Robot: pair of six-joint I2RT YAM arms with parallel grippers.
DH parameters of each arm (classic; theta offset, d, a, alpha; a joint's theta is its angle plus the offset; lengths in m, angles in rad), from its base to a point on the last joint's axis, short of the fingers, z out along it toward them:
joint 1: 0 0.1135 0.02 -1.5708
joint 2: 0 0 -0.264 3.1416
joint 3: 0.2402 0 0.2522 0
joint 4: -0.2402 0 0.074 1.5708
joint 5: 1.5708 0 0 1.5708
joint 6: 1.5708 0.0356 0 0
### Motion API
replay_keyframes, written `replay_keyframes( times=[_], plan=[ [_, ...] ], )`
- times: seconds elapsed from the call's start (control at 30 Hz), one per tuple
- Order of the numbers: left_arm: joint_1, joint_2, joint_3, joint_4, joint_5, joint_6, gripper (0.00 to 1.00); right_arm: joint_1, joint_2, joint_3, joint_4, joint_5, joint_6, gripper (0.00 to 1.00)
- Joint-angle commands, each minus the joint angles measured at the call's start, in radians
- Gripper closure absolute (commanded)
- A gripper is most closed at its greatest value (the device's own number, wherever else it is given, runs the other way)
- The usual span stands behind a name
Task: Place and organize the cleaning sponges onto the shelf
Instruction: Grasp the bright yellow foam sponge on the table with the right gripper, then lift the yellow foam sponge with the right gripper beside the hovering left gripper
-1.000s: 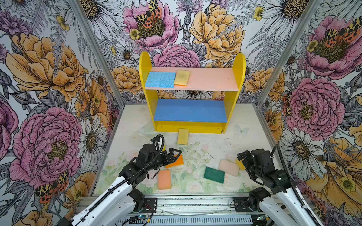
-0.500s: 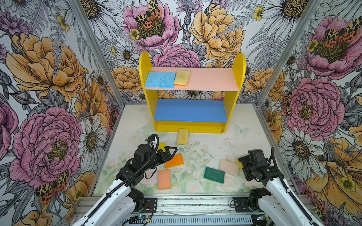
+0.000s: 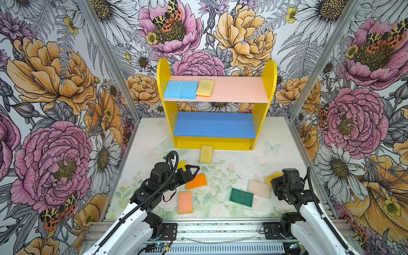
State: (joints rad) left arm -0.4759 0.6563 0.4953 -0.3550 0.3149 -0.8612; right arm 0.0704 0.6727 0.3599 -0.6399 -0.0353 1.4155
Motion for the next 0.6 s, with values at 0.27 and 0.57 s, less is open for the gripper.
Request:
replay_keyframes(
  times=[0.27,0.57],
  plan=[
    [0.01,0.049,-0.016,0.124,0.094,-0.051,0.01,0.052,0.285,0.22,0.221,-0.364,-0.335,0.78],
    [0.018,0.133,-0.067,0.346,0.205,-0.178,0.01,0.334,0.6,0.484,0.293,-0.657,-0.453,0.76]
  ],
)
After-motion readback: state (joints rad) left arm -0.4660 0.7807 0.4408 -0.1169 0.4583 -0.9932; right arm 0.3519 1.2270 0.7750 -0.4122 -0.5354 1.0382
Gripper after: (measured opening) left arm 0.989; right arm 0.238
